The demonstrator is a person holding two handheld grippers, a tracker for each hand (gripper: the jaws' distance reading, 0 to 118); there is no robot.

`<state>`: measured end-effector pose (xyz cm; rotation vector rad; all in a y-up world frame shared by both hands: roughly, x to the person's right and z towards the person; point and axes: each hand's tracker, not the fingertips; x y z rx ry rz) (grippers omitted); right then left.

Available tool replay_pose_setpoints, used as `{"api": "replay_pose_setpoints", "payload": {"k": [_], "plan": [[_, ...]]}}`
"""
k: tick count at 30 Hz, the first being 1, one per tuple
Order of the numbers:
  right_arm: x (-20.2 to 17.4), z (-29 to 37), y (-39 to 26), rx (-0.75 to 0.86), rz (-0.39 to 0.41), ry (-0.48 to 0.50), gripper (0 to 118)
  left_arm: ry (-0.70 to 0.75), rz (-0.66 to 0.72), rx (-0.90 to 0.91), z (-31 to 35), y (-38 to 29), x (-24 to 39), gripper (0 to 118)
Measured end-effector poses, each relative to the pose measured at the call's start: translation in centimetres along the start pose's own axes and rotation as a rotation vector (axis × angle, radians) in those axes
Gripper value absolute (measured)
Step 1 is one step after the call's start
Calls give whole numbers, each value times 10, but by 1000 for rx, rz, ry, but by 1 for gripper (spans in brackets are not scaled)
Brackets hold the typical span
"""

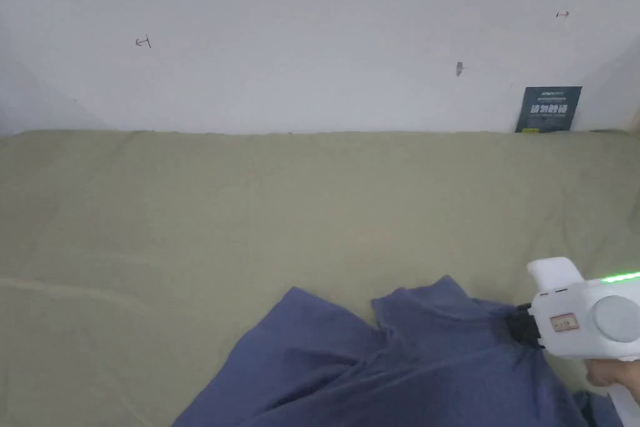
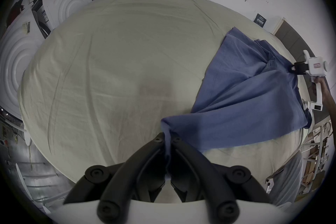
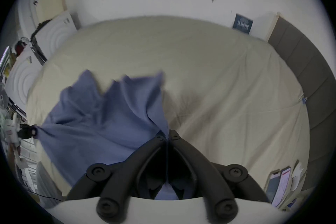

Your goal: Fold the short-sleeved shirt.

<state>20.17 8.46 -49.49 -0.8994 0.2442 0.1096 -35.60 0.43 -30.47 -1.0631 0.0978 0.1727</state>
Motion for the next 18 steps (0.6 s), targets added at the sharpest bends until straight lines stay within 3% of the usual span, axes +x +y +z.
{"api": "replay_pose_setpoints", "payload": {"k": [9, 15, 18], "plan": [[18, 200, -9, 315, 2, -56, 0, -73, 31, 295, 96, 47, 22, 1], [41, 303, -4, 483, -89, -81, 0, -126, 27, 489, 180, 88, 43, 1], [46, 328, 8, 530, -72, -111, 0, -150, 35, 573, 218, 113, 44, 1]]}}
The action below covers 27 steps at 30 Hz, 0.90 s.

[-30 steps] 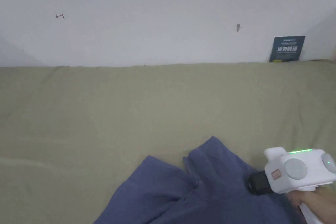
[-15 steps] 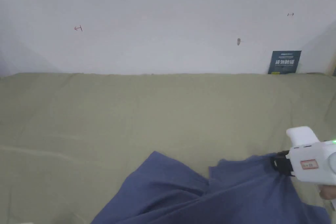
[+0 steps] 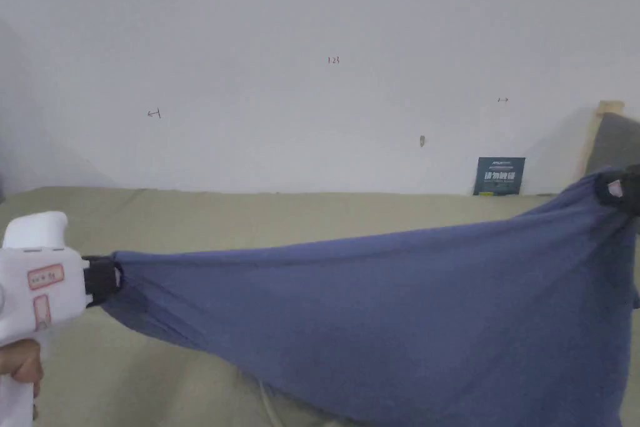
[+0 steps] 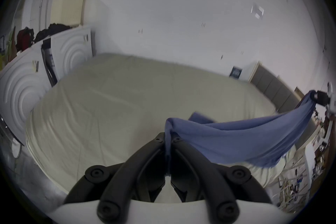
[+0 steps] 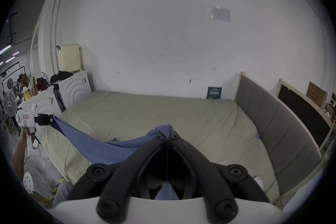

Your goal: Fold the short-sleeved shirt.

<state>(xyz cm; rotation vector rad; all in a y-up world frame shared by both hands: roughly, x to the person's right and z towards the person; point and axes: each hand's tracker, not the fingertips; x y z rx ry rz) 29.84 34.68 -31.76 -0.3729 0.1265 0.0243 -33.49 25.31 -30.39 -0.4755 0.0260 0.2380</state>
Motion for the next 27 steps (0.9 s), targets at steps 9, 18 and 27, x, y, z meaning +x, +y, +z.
{"api": "replay_pose_setpoints", "payload": {"k": [9, 18, 27], "plan": [[18, -15, 42, 31, -81, -22, 0, -2, -68, 98, 48, 93, 38, 1], [0, -73, 55, 15, -126, -33, 1, 91, -137, 55, 9, 129, 44, 1], [-7, -143, 114, 7, -98, -71, 1, 146, -100, 45, -70, 176, 41, 1]]}}
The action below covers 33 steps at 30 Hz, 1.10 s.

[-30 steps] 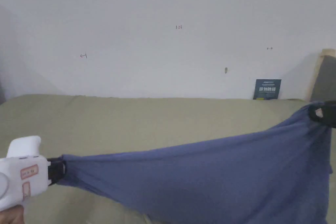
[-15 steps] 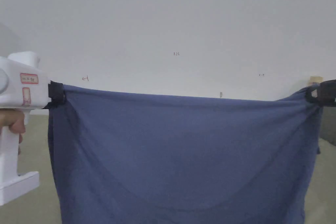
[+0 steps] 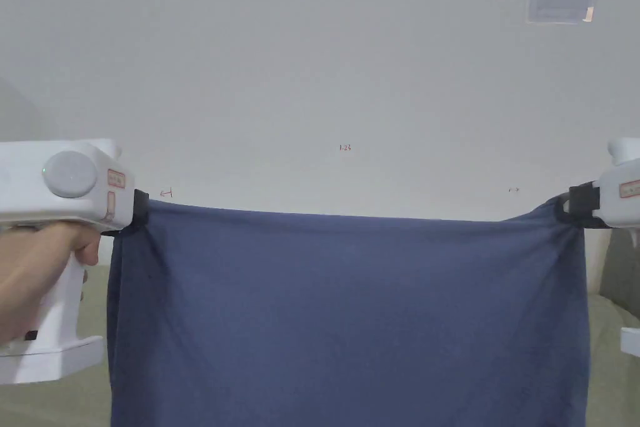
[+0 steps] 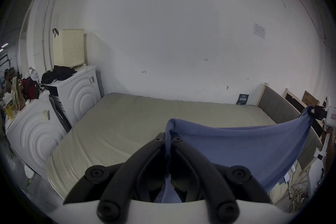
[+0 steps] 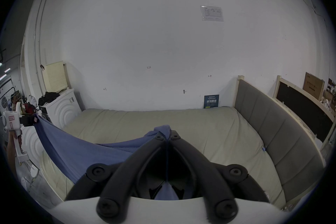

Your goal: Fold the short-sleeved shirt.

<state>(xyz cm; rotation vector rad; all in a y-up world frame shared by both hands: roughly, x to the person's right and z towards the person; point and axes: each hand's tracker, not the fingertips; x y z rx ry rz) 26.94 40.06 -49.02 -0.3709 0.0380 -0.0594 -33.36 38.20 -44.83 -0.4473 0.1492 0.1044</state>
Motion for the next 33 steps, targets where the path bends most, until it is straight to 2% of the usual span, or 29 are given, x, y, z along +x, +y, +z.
{"api": "replay_pose_setpoints", "payload": {"k": [3, 6, 10, 13, 22, 28, 33], "plan": [[2, -30, 25, 5, -2, -10, 1, -2, 20, 14, -28, 20, 9, 1], [0, -56, 48, 9, -8, -15, 1, 32, -17, 10, -62, 41, 19, 1], [-13, -90, 72, 5, 45, -45, 1, 67, -36, 17, -98, 65, 35, 1], [-15, -122, 91, 6, 43, -49, 0, 92, -38, 39, -137, 84, 37, 1], [-26, -207, 130, 29, 62, -84, 0, 121, 0, 39, -211, 98, 57, 1], [-30, -245, 127, 29, 68, -95, 0, 130, -9, 11, -264, 80, 64, 1], [-20, -280, 66, -73, 83, -105, 1, 138, -39, -81, -308, 26, 69, 1]]}}
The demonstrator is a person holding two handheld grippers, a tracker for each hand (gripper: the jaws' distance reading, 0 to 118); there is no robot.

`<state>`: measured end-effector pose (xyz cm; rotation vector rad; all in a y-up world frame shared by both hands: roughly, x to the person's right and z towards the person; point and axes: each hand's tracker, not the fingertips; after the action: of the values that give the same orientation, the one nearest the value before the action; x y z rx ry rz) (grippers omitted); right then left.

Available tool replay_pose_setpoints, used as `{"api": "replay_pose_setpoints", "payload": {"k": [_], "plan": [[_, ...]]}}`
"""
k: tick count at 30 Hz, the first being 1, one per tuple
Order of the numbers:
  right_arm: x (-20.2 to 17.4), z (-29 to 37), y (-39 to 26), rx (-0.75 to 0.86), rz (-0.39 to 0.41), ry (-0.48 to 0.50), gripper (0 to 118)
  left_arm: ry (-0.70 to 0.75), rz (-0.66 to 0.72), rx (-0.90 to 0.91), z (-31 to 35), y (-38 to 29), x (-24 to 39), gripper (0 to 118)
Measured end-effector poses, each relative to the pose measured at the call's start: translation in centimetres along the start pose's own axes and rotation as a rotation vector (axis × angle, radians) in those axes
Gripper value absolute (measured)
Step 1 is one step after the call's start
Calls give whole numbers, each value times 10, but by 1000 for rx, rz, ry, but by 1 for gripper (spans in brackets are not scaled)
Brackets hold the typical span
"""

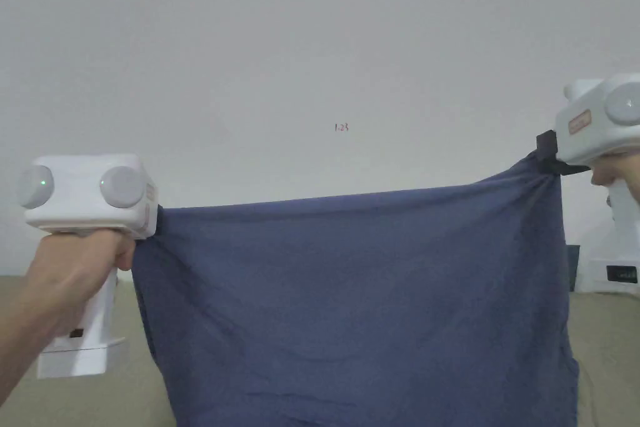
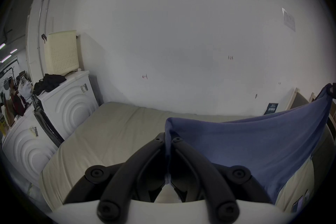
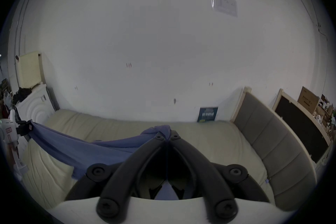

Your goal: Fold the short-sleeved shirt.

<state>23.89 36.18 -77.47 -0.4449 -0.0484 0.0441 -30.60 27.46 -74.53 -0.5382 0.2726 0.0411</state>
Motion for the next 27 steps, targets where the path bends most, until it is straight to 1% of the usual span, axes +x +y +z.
{"api": "replay_pose_setpoints", "payload": {"k": [2, 3, 5, 6, 7, 8, 9, 10, 11, 12, 13, 14, 15, 18, 21, 22, 25, 27], "plan": [[2, -14, -43, -64, -18, 2, 1, -12, -6, -73, -19, -33, 2, 1], [3, -16, -64, -72, -26, 8, 1, -20, -7, -93, -16, -53, 5, 1], [7, -20, -116, -148, -16, 20, 1, -21, -28, -138, -23, -95, 6, 1], [8, -17, -140, -172, -32, 23, 1, -25, -28, -148, -23, -114, 5, 1], [8, -11, -165, -212, -24, 35, 1, -30, -36, -170, -28, -135, 1, 1], [15, -8, -193, -216, -66, 65, 1, -44, -36, -186, -25, -158, -1, 1], [17, -1, -216, -266, -80, 73, 1, -60, -58, -221, -20, -179, -4, 1], [19, 12, -240, -286, -80, 78, 1, -68, -77, -230, -13, -201, -7, 1], [21, 28, -265, -285, -98, 87, 1, -63, -91, -258, 1, -224, -12, 1], [24, 51, -287, -309, -92, 92, 1, -70, -89, -263, 10, -242, -18, 1], [28, 71, -310, -308, -108, 115, 1, -72, -86, -269, 23, -261, -26, 1], [30, 89, -330, -338, -108, 108, 1, -79, -88, -285, 37, -279, -33, 1], [33, 104, -347, -339, -123, 129, 1, -92, -102, -302, 45, -293, -41, 1], [42, 150, -399, -394, -128, 148, 1, -97, -111, -341, 83, -337, -60, 1], [41, 195, -437, -425, -135, 155, 1, -107, -35, -365, 120, -374, -81, 1], [42, 209, -450, -425, -162, 166, 1, -111, -37, -378, 132, -386, -86, 1], [49, 238, -477, -441, -168, 180, 1, -114, -25, -392, 173, -413, -99, 1], [56, 255, -492, -447, -219, 196, 1, -120, -3, -406, 191, -431, -108, 1]]}}
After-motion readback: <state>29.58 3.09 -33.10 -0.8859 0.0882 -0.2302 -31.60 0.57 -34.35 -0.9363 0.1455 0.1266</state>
